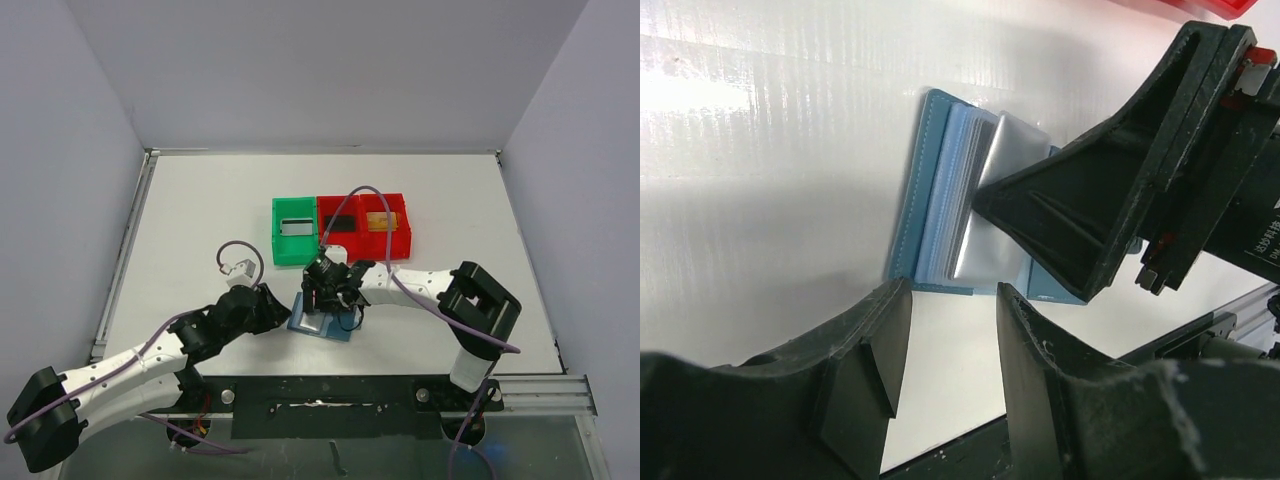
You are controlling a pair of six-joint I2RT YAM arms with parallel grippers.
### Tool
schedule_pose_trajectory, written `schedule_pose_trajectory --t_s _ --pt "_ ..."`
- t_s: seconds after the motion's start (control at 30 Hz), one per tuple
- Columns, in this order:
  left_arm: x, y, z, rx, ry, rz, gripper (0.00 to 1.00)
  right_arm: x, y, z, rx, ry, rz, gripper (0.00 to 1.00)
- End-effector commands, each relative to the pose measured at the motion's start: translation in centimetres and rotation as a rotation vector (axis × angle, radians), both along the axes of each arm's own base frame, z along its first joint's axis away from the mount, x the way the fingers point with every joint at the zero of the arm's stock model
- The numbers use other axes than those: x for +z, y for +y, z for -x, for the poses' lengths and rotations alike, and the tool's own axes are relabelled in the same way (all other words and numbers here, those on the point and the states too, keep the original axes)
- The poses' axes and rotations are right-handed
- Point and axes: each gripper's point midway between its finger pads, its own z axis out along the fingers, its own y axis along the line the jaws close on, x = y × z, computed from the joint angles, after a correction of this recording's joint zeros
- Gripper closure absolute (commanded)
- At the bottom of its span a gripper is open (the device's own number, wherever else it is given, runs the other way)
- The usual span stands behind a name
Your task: Take the credit cards out of the card holder
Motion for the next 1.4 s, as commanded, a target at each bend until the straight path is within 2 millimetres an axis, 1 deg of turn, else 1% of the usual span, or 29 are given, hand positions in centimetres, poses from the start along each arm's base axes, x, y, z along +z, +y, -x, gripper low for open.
schedule_pose_trajectory --t_s 0.0,0.07,0.17,0.3,0.33,0.37,0.4,0.5,0.57,0.6,0.7,0.87,0.93,1.07,1.27,1.37 --pt "0.8 -0.7 -0.5 -0.005 -0.017 0.033 0.62 -1.4 -1.3 0.2 -0.014 -0.012 0.062 0.38" --pt "0.9 -1.1 -0.5 -0.026 -0.02 0.039 0.62 -1.2 -0.7 0.4 0.009 -0.016 0.013 0.46" --pt "1.1 -2.0 -0.4 -0.064 -0.024 0.057 0.61 -0.8 -0.1 0.6 0.044 -0.024 -0.065 0.56" --pt "1.7 -3.8 -0.3 -0.134 -0.04 0.116 0.61 -0.6 0.4 1.0 0.084 -0.018 -0.183 0.67" --pt "1.8 -4.3 -0.2 -0.155 -0.044 0.135 0.61 -0.7 0.3 1.1 0.088 -0.017 -0.217 0.69" --pt "2.0 -4.9 0.0 -0.181 -0.046 0.16 0.6 0.0 1.0 1.1 0.109 -0.024 -0.294 0.7" --pt "1.9 -5.2 0.1 -0.193 -0.045 0.173 0.59 -0.2 0.7 1.3 0.113 -0.019 -0.322 0.7" --pt "1.8 -6.1 0.1 -0.23 -0.04 0.188 0.57 0.4 0.8 1.6 0.138 -0.026 -0.437 0.7" --pt "1.2 -6.6 0.2 -0.261 -0.03 0.178 0.56 1.1 0.9 1.6 0.154 -0.042 -0.503 0.7" --pt "0.8 -6.8 0.2 -0.274 -0.02 0.168 0.55 1.1 0.7 1.7 0.162 -0.041 -0.523 0.69" --pt "0.3 -7.5 0.2 -0.301 -0.011 0.167 0.54 1.4 0.5 1.9 0.185 -0.044 -0.578 0.68" --pt "-0.3 -8.1 -0.2 -0.313 -0.01 0.153 0.52 1.4 -0.1 2.2 0.202 -0.055 -0.618 0.67" --pt "-0.4 -8.1 -0.3 -0.311 -0.01 0.149 0.5 1.8 -0.1 2.4 0.221 -0.059 -0.652 0.67" --pt "-0.7 -8.0 -0.4 -0.305 -0.002 0.136 0.49 2.4 0.3 2.7 0.261 -0.056 -0.703 0.63" --pt "-1.9 -7.9 0.1 -0.319 0.033 0.123 0.49 2.4 -0.6 2.3 0.218 -0.056 -0.73 0.56" --pt "-1.6 -8.5 0.5 -0.354 0.034 0.15 0.49 2.4 -1.2 1.9 0.178 -0.059 -0.708 0.54"
